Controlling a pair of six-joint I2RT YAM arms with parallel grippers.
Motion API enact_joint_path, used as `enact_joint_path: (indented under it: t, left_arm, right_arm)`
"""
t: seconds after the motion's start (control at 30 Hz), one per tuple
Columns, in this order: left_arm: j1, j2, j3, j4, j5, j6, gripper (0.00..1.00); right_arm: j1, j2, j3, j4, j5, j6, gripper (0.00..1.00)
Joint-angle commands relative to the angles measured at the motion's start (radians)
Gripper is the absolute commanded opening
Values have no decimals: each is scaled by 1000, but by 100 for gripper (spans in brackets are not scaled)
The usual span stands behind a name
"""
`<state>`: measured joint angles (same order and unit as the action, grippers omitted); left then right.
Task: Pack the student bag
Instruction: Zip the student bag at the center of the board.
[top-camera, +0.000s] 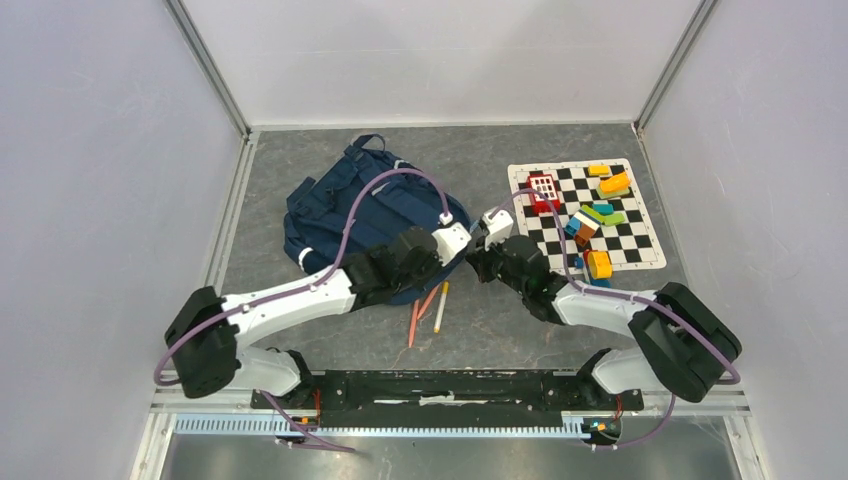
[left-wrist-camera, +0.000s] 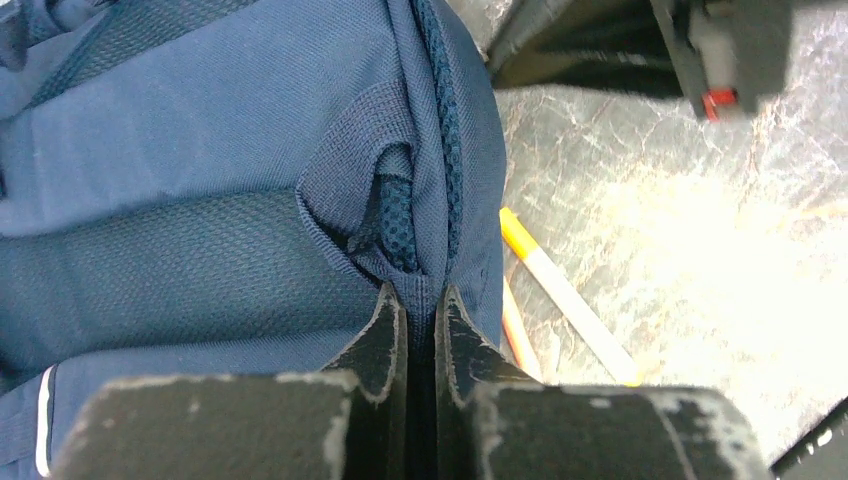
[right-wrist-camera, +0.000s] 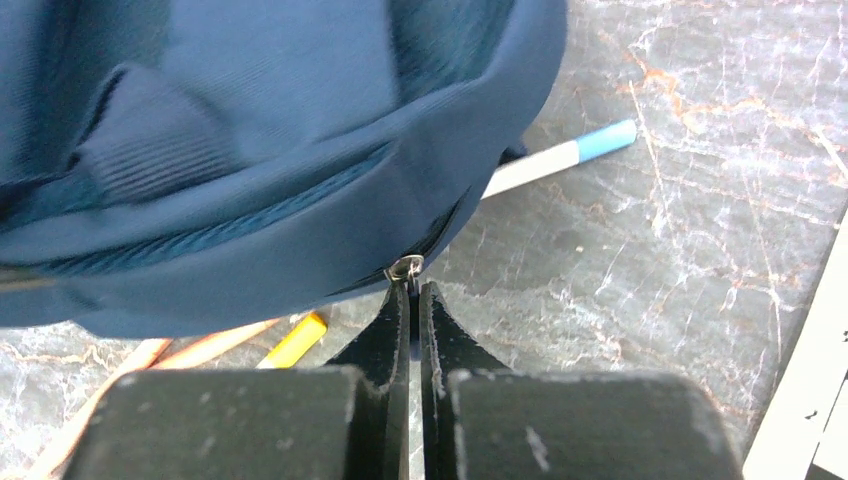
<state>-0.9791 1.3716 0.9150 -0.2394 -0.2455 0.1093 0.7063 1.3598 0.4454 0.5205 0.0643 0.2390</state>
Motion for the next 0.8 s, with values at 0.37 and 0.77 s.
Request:
enact_joint_path:
  t: [0.37, 0.77]
  left_arm:
    - [2, -341, 39, -600, -290, 23, 2]
    - [1, -372, 177, -497, 6, -48, 62]
  right_arm:
    - [-137, 257, 360, -92, -234, -116, 0]
    - [-37, 269, 310, 15, -385, -34, 0]
